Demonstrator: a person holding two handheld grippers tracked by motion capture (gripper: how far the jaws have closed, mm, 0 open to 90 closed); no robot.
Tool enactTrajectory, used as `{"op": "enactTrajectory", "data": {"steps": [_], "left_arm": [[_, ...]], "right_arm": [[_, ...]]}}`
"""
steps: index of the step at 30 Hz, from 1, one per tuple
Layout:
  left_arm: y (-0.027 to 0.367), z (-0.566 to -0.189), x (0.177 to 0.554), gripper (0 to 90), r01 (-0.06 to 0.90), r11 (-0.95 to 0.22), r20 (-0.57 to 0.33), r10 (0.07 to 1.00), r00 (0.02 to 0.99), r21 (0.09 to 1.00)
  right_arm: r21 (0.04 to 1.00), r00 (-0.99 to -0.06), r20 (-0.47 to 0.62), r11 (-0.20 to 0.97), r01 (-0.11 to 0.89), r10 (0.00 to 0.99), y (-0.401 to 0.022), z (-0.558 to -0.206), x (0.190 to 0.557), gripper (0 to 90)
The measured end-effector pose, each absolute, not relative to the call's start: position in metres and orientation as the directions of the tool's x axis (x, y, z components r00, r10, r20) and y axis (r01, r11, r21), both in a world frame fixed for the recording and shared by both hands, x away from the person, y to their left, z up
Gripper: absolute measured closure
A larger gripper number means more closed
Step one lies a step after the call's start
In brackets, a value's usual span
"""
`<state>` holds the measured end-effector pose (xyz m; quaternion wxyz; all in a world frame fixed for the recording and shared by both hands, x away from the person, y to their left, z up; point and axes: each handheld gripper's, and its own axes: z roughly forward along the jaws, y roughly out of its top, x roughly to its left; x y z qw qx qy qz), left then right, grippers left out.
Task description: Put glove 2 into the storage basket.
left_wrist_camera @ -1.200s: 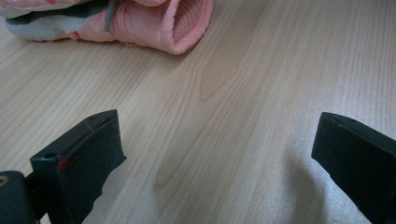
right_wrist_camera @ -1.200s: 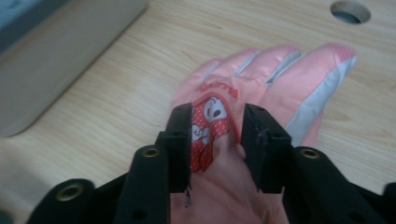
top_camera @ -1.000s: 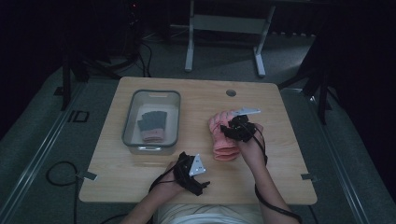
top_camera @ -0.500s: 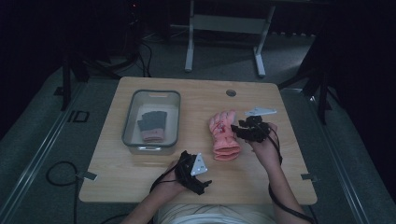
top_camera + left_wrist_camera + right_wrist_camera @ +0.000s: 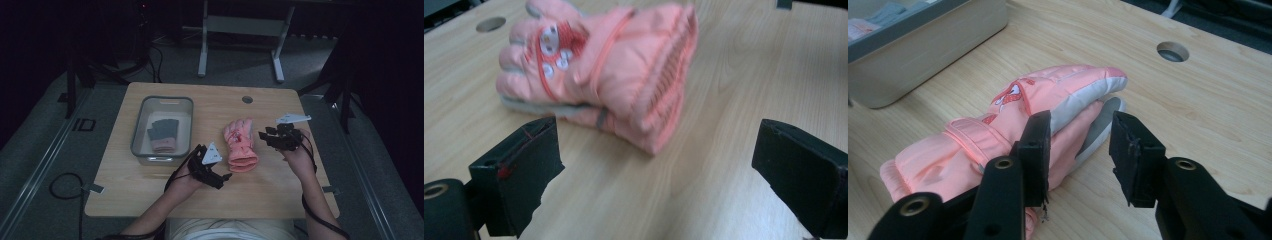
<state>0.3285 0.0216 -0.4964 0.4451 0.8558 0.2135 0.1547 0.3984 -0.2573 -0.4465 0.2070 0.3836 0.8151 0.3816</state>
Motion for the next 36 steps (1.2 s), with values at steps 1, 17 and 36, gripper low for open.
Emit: {"op": "enactTrajectory", "data": {"steps": [1,17,36], "left_arm": [[0.020,-0.494,0.333,4.8,0.240,-0.509,0.060,0.504,0.862,0.826],[-0.016,-0.476,0.400,12.2,0.342,-0.480,0.023,0.606,0.795,0.808],[-0.017,-0.509,0.447,19.0,0.583,-0.431,-0.120,0.725,0.678,0.688]], "right_arm": [[0.781,-0.624,-0.051,0.421,0.461,0.780,-0.257,-0.446,0.399,60.8],[0.805,-0.639,-0.073,0.424,0.416,0.766,-0.232,-0.455,0.423,60.8],[0.700,-0.571,0.034,0.388,0.600,0.821,-0.229,-0.501,0.444,47.7]]}}
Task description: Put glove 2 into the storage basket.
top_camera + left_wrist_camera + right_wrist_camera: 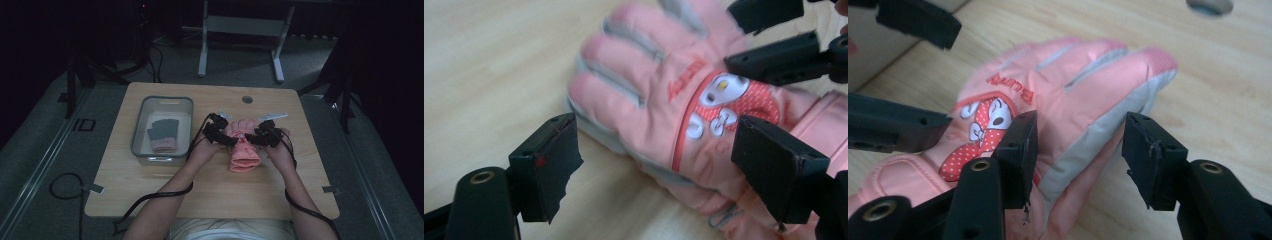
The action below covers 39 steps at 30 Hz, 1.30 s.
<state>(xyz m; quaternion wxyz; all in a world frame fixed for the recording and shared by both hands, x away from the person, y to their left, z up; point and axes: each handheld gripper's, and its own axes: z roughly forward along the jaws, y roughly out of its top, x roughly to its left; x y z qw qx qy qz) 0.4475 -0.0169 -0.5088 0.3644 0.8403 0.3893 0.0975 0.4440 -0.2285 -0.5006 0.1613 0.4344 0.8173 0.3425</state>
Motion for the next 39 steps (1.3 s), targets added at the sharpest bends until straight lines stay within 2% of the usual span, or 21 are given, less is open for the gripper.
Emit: {"op": "enactTrajectory", "data": {"steps": [6,9,13,18,21,28,39], "left_arm": [[-0.013,-0.537,0.464,19.6,0.715,-0.358,-0.301,0.727,0.617,0.600],[-0.011,-0.547,0.468,31.1,0.744,-0.324,-0.394,0.688,0.609,0.585],[-0.010,-0.551,0.471,50.3,0.778,-0.298,-0.487,0.642,0.592,0.552],[-0.016,-0.542,0.467,70.5,0.753,-0.335,-0.437,0.653,0.619,0.567],[-0.018,-0.534,0.464,75.7,0.737,-0.355,-0.417,0.648,0.637,0.575],[-0.024,-0.508,0.455,77.3,0.685,-0.396,-0.329,0.660,0.675,0.611],[-0.014,-0.475,0.448,77.6,0.655,-0.385,-0.295,0.667,0.684,0.650]], "right_arm": [[0.649,-0.573,0.116,0.375,0.662,0.811,-0.233,-0.517,0.453,45.5],[0.628,-0.574,0.163,0.365,0.688,0.802,-0.232,-0.523,0.456,45.8],[0.613,-0.577,0.216,0.350,0.708,0.788,-0.230,-0.526,0.459,54.5],[0.621,-0.568,0.232,0.329,0.711,0.789,-0.231,-0.525,0.457,62.7],[0.637,-0.570,0.234,0.318,0.702,0.788,-0.231,-0.522,0.455,65.7],[0.665,-0.572,0.252,0.290,0.688,0.780,-0.236,-0.511,0.452,67.0],[0.725,-0.600,0.223,0.280,0.629,0.768,-0.230,-0.479,0.445,67.2]]}}
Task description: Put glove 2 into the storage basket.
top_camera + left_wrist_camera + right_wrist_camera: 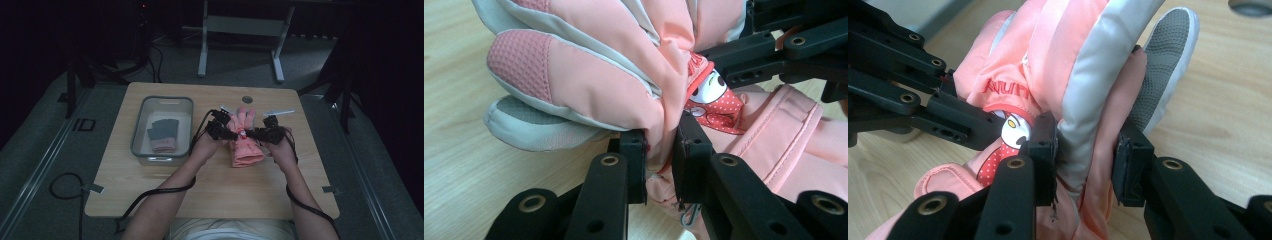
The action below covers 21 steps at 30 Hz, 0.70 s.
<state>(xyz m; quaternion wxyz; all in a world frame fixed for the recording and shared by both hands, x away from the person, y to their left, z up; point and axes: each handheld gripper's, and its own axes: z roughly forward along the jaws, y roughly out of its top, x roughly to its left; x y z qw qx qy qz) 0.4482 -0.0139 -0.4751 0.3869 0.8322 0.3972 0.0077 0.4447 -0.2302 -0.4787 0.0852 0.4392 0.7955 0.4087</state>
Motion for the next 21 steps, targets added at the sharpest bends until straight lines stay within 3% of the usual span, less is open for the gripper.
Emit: {"op": "enactTrajectory", "data": {"steps": [21], "left_arm": [[0.025,-0.414,0.444,78.1,0.606,-0.370,-0.222,0.696,0.683,0.704]], "right_arm": [[0.793,-0.651,0.184,0.280,0.540,0.737,-0.196,-0.423,0.448,67.4]]}}
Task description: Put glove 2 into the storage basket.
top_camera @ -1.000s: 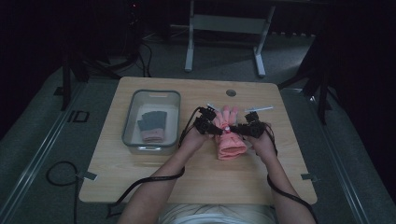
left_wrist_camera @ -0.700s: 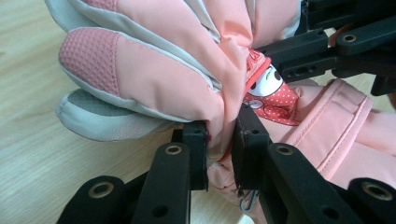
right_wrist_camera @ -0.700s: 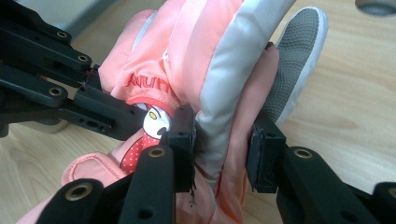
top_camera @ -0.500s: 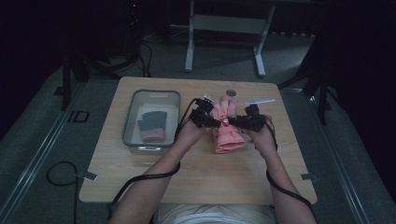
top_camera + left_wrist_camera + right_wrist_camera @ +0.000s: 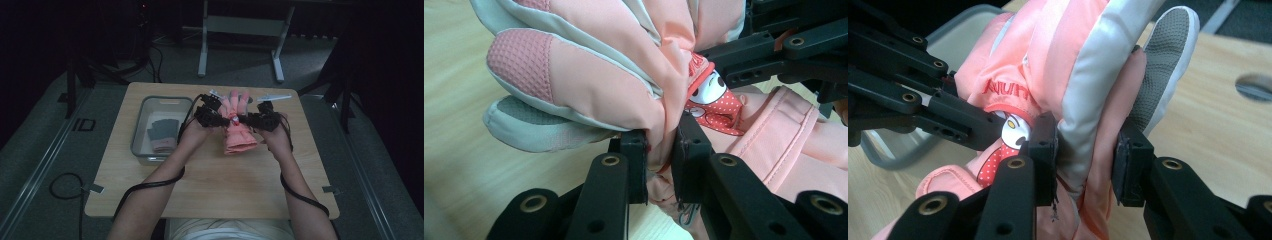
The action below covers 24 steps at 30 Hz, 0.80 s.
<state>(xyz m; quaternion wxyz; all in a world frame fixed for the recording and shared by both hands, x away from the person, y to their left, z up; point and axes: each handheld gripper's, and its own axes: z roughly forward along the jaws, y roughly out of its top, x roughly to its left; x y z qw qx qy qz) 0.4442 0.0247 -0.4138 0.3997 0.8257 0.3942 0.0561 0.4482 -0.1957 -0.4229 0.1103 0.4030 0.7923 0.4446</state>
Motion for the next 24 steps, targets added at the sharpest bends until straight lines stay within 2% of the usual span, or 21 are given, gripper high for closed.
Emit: {"op": "enactTrajectory", "data": {"steps": [10,16,24], "left_arm": [[0.066,-0.388,0.442,78.1,0.607,-0.326,-0.206,0.738,0.643,0.725],[0.094,-0.381,0.439,78.1,0.615,-0.304,-0.202,0.762,0.615,0.728],[0.133,-0.375,0.433,78.1,0.635,-0.275,-0.189,0.804,0.563,0.722]], "right_arm": [[0.814,-0.701,0.162,0.308,0.493,0.694,-0.155,-0.394,0.460,67.4],[0.815,-0.723,0.155,0.326,0.479,0.674,-0.134,-0.388,0.465,67.4],[0.814,-0.763,0.153,0.358,0.457,0.628,-0.085,-0.381,0.472,67.4]]}}
